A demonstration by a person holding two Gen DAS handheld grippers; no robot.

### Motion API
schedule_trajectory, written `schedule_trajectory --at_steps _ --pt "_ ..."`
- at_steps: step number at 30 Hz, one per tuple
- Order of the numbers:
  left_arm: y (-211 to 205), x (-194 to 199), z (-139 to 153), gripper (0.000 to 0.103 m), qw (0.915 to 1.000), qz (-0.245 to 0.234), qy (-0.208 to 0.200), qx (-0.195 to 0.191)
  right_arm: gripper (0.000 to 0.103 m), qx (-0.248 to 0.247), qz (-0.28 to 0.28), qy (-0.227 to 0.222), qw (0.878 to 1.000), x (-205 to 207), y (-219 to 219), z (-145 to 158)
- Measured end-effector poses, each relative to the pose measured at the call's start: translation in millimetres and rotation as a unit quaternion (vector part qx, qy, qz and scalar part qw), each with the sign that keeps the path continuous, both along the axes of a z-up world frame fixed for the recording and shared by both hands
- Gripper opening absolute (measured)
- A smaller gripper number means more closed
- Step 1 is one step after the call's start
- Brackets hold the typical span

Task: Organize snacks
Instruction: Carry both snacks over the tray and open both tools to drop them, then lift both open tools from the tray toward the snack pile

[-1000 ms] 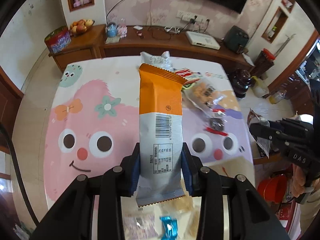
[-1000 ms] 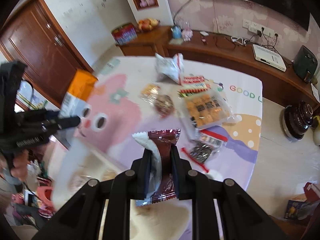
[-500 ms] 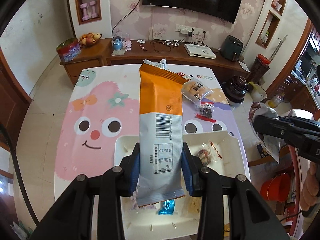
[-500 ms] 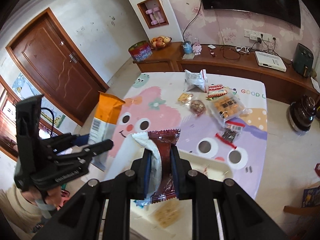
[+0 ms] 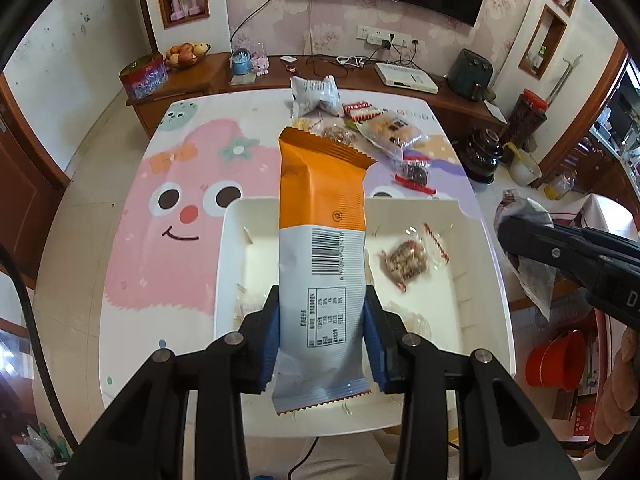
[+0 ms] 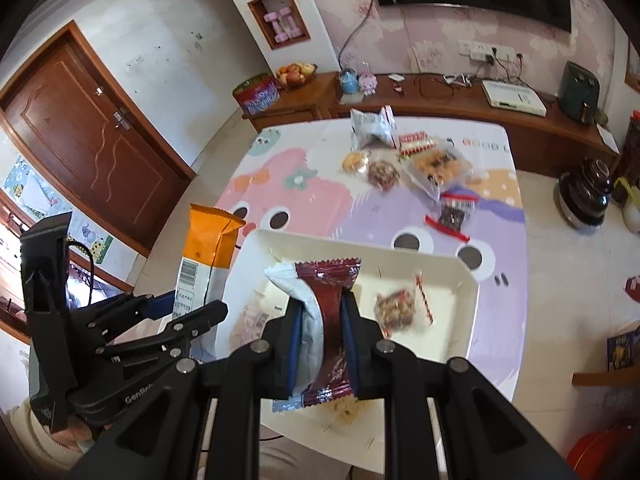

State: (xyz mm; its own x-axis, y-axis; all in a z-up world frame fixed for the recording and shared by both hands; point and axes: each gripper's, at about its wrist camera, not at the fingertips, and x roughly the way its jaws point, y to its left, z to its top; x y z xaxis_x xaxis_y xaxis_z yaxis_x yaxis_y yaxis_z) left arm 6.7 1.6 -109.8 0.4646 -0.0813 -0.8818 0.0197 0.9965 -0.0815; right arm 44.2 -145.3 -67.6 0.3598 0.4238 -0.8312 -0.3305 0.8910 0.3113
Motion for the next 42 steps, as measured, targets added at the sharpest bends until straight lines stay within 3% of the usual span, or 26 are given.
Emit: schedule_trajectory --at_steps 11,13,15,16,18,20,42 --pt "-6.8 -9.2 -6.5 0.037 0.9998 -0.003 0.012 0.014 0.02 -0.014 -0.011 0.014 1.0 -13.7 2.5 -13.9" --pt "-7.5 -10.9 -7.7 0.046 0.9997 -0.002 0.015 0.019 0.02 -0.02 -0.013 0.015 1.0 -14.4 2.5 -15.1" --pt "-7.4 -12.5 -8.1 0.079 0.9996 0.002 0.015 0.024 0.026 -0.026 -0.014 0.024 0.999 -15.1 3.7 -18.7" --pt "-6.7 -14.4 -7.1 0.081 0.9996 0.006 0.011 0.026 0.029 -0.028 -0.014 0.027 0.999 -15.4 3.9 -19.9" --pt "-5.8 -15.8 -6.1 0.082 0.9997 0.006 0.008 0.024 0.042 -0.03 -0.016 0.032 0.999 -16.2 4.2 -22.5" --pt "-5.0 -15.7 -7.1 0.082 0.9995 0.007 0.009 0.029 0.044 -0.031 -0.015 0.032 0.999 -18.1 5.0 -23.4" --pt "-10.7 -9.1 -11.9 0.082 0.999 -0.006 0.016 0.04 0.045 -0.041 -0.023 0.045 0.998 -11.7 2.1 -30.4"
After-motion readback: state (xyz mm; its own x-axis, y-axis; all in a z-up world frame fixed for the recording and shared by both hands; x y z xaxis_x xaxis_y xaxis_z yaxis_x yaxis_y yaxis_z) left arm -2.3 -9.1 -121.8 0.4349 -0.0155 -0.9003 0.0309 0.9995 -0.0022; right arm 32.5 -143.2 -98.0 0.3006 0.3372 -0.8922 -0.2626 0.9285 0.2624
